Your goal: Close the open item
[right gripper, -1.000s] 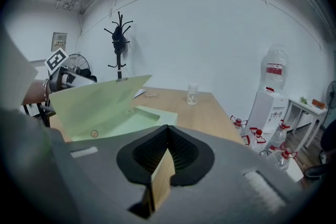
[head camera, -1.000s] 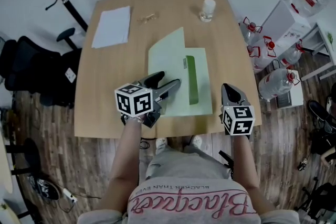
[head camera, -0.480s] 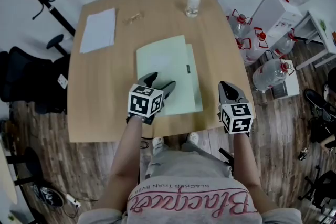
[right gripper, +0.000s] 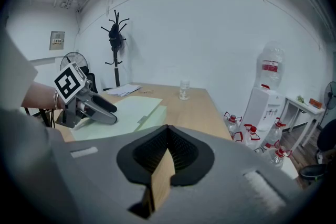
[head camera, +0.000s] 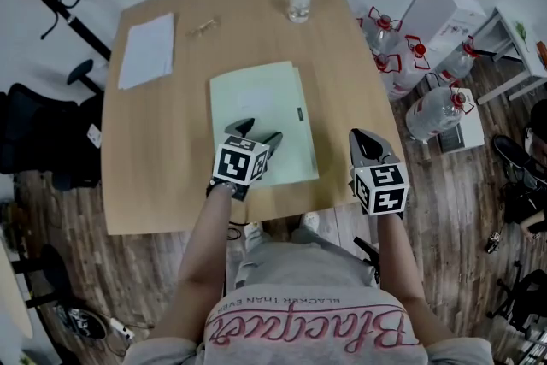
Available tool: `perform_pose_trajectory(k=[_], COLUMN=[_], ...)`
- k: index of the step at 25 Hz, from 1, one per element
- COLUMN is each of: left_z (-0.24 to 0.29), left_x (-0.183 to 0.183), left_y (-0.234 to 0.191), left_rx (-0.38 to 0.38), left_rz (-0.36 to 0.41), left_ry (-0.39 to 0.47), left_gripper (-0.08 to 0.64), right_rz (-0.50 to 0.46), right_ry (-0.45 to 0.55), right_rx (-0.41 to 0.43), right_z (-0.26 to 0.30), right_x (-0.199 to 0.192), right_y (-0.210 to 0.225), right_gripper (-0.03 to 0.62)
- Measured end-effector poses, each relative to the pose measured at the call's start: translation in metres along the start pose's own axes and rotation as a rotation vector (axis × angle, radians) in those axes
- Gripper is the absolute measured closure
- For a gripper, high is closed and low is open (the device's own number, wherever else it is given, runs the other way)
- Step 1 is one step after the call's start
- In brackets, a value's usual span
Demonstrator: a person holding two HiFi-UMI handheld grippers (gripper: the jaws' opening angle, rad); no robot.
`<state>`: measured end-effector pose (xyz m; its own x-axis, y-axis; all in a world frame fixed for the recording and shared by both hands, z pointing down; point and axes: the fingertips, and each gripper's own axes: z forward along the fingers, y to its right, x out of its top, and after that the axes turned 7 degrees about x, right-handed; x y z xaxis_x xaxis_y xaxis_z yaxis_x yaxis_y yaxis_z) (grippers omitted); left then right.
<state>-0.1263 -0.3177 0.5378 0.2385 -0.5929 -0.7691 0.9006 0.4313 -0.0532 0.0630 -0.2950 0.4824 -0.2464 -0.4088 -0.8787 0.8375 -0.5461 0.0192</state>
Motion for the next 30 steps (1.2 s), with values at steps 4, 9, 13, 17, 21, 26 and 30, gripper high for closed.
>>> perform_pose_trajectory(k=[4, 9, 13, 17, 21, 26, 30], left_z=[0.008, 0.014, 0.019, 0.026, 0.028, 0.031, 0.03], left_x=[-0.006, -0.012, -0.015, -0.014, -0.019, -0.027, -0.02], left_y=[0.006, 0.013, 0.014, 0.018, 0.018, 0.017, 0.023], left_rx=[-0.003, -0.006, 0.017, 0.042, 0.049, 0.052, 0.044], left_rz=[0.036, 0.082, 0.12, 0.185, 0.192, 0.208, 0.249], left_ry=[-0.043, -0.08, -0.104, -0.104, -0.152, -0.235, -0.231], left_gripper=[0.23, 0.227, 0.222, 0.233, 0.238, 0.241, 0.269], right_rz=[0.002, 0.0, 0.002, 0.007, 0.014, 0.023, 0.028], right_ry=[0.0, 0.005, 0.005, 0.006, 0.008, 0.009, 0.013], right_rx=[0.005, 0.016, 0.026, 0.033, 0.034, 0.037, 0.035], right_z=[0.001, 0.003, 0.006, 0.009, 0.011, 0.015, 0.016], right_x=[0.001, 0.003, 0.003, 0.002, 0.001, 0.001, 0.002], right_y=[0.002, -0.001, -0.005, -0.01, -0.014, -0.019, -0.022], right_gripper=[0.589, 0.589, 0.589, 0.589, 0.589, 0.589, 0.589])
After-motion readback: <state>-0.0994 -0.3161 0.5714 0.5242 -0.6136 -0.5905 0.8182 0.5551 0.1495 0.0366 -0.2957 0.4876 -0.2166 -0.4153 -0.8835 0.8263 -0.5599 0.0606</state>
